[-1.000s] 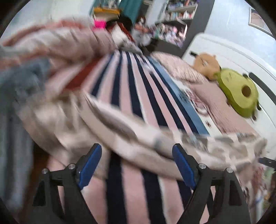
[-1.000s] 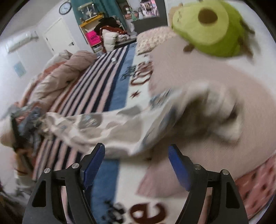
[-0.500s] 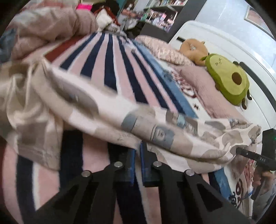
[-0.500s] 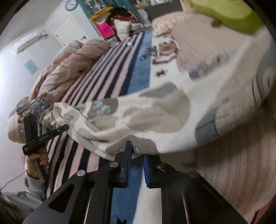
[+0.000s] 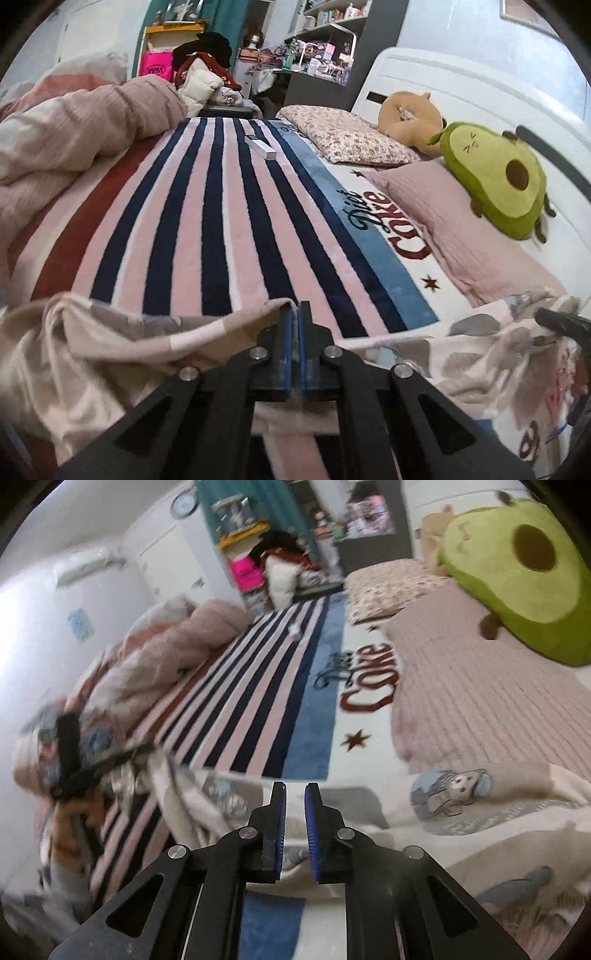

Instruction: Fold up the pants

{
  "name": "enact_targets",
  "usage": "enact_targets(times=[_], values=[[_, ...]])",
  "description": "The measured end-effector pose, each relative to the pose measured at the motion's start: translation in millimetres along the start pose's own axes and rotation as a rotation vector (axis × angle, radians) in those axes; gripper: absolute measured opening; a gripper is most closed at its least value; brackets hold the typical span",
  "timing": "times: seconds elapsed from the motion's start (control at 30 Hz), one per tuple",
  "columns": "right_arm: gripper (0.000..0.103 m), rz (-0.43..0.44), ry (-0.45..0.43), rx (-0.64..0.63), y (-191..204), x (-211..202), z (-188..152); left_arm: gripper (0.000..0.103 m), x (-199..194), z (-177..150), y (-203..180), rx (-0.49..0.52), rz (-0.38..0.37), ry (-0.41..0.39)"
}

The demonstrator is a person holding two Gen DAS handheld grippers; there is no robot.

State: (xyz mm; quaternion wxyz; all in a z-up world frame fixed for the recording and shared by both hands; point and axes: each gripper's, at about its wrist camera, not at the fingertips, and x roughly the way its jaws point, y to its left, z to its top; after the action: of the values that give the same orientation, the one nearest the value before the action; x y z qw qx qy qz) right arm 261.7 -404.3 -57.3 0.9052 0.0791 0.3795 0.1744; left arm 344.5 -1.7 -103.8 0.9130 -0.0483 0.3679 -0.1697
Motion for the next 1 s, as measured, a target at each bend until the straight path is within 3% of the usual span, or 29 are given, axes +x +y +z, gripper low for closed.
enact_targets(times=[0.03,0.1,0.27,0.4,0.43,0.47,0.5,0.53,0.6,0.7,0.83,1.0], values=[[0.025,0.004,0.013,-0.042,5,2,-3,0.001,9,2,1,0.005,-0.002,0.006],[0.048,0.001,0.020,-0.119,14,6,-10,0.001,19,0,2,0.007,0.003,0.014],[0.049,0.011,0.096,-0.352,48,30,-21,0.002,37,-9,16,0.038,0.052,0.047],[0.061,-0.016,0.227,-0.495,69,62,-33,0.004,41,-12,25,0.035,0.034,0.075],[0.061,-0.034,0.249,-0.518,70,68,-35,0.010,38,-11,25,0.040,0.035,0.071],[0.059,-0.057,0.277,-0.548,71,76,-38,0.023,36,-11,24,0.042,0.036,0.065],[0.048,-0.077,0.296,-0.566,71,80,-40,0.032,31,-9,24,0.043,0.033,0.052],[0.022,-0.121,0.321,-0.586,70,86,-41,0.045,21,-6,24,0.038,0.022,0.024],[0.003,-0.187,0.328,-0.594,66,89,-38,0.048,11,-2,22,0.047,0.009,0.002],[0.003,-0.240,0.262,-0.559,60,83,-22,0.050,-3,2,17,0.075,-0.012,-0.025],[0.002,-0.290,0.218,-0.529,54,87,3,0.054,1,0,10,0.093,-0.104,0.012],[0.003,-0.387,0.220,-0.505,37,117,20,0.056,20,-7,8,0.114,-0.067,0.064]])
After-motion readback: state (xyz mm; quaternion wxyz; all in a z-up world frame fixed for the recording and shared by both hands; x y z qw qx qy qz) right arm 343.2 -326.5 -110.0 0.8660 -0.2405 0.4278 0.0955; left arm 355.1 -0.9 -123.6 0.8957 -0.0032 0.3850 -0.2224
